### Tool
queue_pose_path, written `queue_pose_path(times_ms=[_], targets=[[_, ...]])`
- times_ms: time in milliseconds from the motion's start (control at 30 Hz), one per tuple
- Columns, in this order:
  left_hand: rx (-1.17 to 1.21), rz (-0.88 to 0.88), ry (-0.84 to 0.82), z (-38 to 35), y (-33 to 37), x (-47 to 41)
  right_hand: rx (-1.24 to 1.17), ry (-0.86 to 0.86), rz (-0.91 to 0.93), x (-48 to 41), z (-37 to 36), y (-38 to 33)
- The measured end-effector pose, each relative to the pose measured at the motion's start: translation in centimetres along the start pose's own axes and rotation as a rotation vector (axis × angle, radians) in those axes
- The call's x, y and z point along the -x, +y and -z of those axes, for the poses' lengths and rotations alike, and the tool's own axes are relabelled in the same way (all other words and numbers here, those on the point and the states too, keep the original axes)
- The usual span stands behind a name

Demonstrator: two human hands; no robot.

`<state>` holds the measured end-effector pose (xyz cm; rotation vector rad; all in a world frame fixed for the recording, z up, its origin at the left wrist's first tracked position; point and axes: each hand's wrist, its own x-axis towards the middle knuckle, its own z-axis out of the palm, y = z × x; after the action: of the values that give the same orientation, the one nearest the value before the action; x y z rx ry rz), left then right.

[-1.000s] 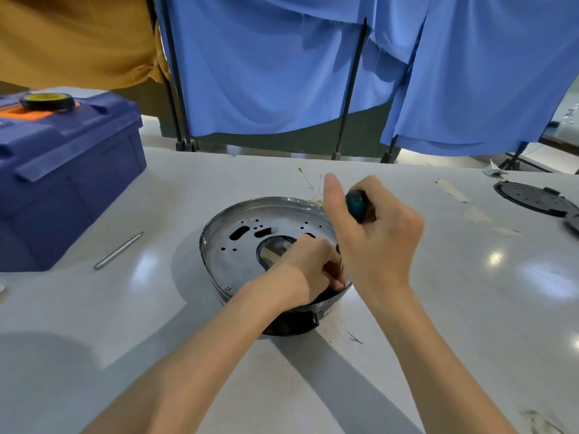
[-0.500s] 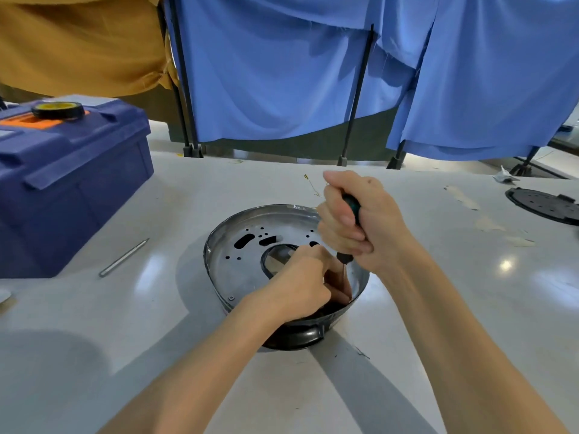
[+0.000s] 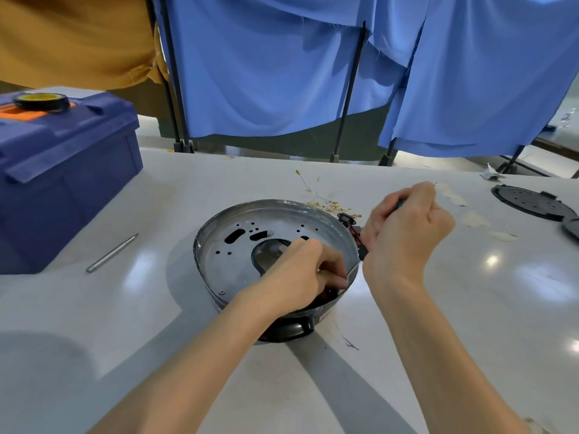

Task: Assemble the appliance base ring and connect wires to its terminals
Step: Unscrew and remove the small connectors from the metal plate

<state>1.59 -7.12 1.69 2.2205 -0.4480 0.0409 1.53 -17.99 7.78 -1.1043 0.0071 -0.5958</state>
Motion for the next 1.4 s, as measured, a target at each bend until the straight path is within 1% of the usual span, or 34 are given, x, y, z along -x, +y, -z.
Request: queue_pose_path(times_ms=[33,100,133,167,233,300,367,400,467,567,633,733,800,867,933,967,1000,1033,1067,1167,1200,1233,1267,1333,1400], targets=[[-0.017,-0.009,-0.016,-0.2,-0.1,-0.1,0.002,-0.001,0.009,0.0,0.3,0.0],[-0.039,-0.036,-0.027,-0.4,-0.3,-0.2,0.032,-0.096,0.005,0.2,0.8,0.2],[-0.028,-0.049,-0.022,-0.4,-0.5,-0.2,0.062,-0.186,-0.003,0.2,1.0,0.2],[-0.007,-0.052,-0.017,-0.4,-0.7,-0.2,0.099,-0.312,-0.010,0.0,1.1,0.1],[0.017,-0.029,-0.015,-0.2,-0.9,-0.1,0.146,-0.632,-0.027,-1.2,0.7,-0.6],[0.023,-0.016,-0.017,-0.1,-0.9,-0.2,0.110,-0.881,-0.127,-2.7,-0.1,-1.9],[0.028,-0.009,-0.016,0.0,-0.8,-0.1,0.068,-0.998,-0.269,-3.7,-0.7,-2.4],[0.034,-0.006,-0.016,0.0,-0.8,0.0,0.063,-1.007,-0.305,-3.8,-0.8,-2.2],[0.042,-0.015,-0.006,0.1,-0.9,0.1,0.061,-0.949,-0.305,-3.5,-1.1,-1.5],[0.026,-0.018,0.018,0.2,-0.8,0.1,0.063,-0.773,-0.235,-2.7,-1.4,-1.0],[-0.013,0.002,0.024,0.0,-0.7,-0.1,0.102,-0.633,-0.155,-2.0,-1.7,-1.1],[-0.170,-0.005,0.038,-0.4,-0.3,-0.4,0.231,-0.413,0.011,-0.5,-2.6,-0.4],[-0.183,-0.029,0.036,-0.3,0.0,-0.4,0.319,-0.267,0.118,0.4,-3.4,0.3],[-0.183,-0.033,0.017,-0.2,0.4,-0.3,0.379,-0.091,0.188,0.5,-3.8,0.6],[-0.177,-0.025,0.013,-0.1,0.6,-0.4,0.373,0.058,0.234,0.3,-3.6,0.5],[-0.174,-0.020,0.011,-0.2,0.4,-0.5,0.355,0.094,0.253,0.5,-3.4,0.4],[-0.182,-0.018,0.007,-0.1,0.4,-0.5,0.335,0.089,0.259,0.9,-3.2,0.5],[-0.195,-0.014,-0.006,-0.1,0.5,-0.5,0.316,0.026,0.236,1.4,-3.0,0.5],[-0.212,-0.011,-0.026,-0.1,0.5,-0.6,0.296,-0.097,0.174,1.7,-2.8,0.5],[-0.250,-0.011,-0.044,-0.1,0.6,-0.6,0.225,-0.648,-0.165,0.4,-2.4,-1.0],[-0.235,0.022,-0.046,-0.1,0.6,-0.6,0.209,-0.811,-0.259,-0.7,-2.3,-2.0],[-0.216,0.056,-0.044,0.0,0.5,-0.6,0.216,-0.934,-0.315,-1.9,-2.1,-2.8],[-0.196,0.077,-0.041,0.1,0.5,-0.6,0.247,-1.013,-0.333,-3.0,-2.1,-3.3],[-0.160,0.093,-0.050,0.2,0.3,-0.6,0.306,-1.102,-0.335,-3.7,-2.2,-3.3],[-0.135,0.118,-0.060,0.1,0.0,-0.7,0.274,-1.107,-0.359,-3.1,-2.5,-2.5]])
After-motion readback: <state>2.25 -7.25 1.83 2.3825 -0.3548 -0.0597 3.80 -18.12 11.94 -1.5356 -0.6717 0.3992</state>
